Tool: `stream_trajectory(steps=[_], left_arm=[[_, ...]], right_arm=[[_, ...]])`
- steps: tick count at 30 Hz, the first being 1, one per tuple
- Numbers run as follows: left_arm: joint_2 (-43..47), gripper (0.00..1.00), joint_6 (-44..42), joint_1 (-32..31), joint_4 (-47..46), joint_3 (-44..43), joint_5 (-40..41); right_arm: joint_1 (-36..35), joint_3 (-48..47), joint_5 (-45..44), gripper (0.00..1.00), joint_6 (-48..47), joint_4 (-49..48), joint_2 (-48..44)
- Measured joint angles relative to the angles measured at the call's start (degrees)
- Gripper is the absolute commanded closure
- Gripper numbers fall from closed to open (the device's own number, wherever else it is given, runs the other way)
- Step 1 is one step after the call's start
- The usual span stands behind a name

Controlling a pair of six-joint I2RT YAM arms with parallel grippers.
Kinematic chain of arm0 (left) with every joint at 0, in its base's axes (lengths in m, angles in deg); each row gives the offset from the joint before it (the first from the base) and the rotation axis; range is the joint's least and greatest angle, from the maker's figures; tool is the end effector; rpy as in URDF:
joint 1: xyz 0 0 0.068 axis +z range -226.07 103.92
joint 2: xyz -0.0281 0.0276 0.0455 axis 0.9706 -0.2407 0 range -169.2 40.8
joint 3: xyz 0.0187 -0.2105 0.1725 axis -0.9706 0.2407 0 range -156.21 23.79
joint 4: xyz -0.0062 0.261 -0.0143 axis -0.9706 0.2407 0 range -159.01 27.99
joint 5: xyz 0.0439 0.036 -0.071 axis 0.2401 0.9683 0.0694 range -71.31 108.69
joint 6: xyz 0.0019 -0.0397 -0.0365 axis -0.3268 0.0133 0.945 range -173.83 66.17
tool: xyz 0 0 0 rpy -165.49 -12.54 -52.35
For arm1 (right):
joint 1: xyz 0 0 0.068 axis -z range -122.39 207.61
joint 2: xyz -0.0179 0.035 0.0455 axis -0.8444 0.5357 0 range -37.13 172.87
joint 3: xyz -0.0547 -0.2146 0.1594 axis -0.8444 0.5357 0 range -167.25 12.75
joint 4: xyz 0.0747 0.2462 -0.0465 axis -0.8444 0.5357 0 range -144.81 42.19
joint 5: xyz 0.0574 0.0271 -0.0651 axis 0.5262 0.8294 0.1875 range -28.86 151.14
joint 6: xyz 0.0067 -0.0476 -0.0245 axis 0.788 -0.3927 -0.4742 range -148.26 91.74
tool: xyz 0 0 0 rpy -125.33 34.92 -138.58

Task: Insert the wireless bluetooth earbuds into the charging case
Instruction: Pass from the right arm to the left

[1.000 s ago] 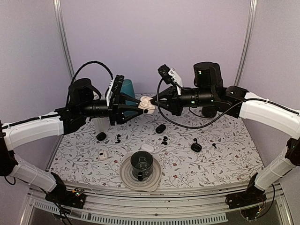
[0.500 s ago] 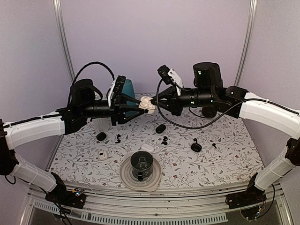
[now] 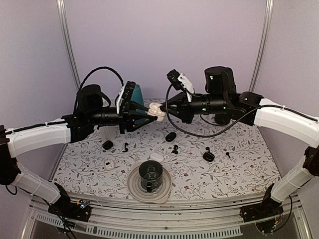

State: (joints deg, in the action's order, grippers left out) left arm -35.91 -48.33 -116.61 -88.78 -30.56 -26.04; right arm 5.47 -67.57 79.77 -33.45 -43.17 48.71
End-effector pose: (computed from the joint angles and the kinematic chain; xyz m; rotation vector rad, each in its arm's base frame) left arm 0.2178 -0.2192 0.3282 1.1022 1.3621 -1.2269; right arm 0.2079 0.2859 0.3811 -1.1323 1.5836 0.8588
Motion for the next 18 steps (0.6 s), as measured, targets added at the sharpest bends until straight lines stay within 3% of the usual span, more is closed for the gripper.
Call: stream_trajectory(steps=[9,18], left_arm=[[0.00,0.64,0.11,0.00,-0.04,0.00,-0.68],[-0.68,0.72,0.17,0.00,0.00,-0.02,-1.07]], right_arm=[[0.00,-0.85,0.09,0.94,0.11,0.37,0.55],[-0.04,-1.29,0.13,0.94,0.26,0.98,0.79]])
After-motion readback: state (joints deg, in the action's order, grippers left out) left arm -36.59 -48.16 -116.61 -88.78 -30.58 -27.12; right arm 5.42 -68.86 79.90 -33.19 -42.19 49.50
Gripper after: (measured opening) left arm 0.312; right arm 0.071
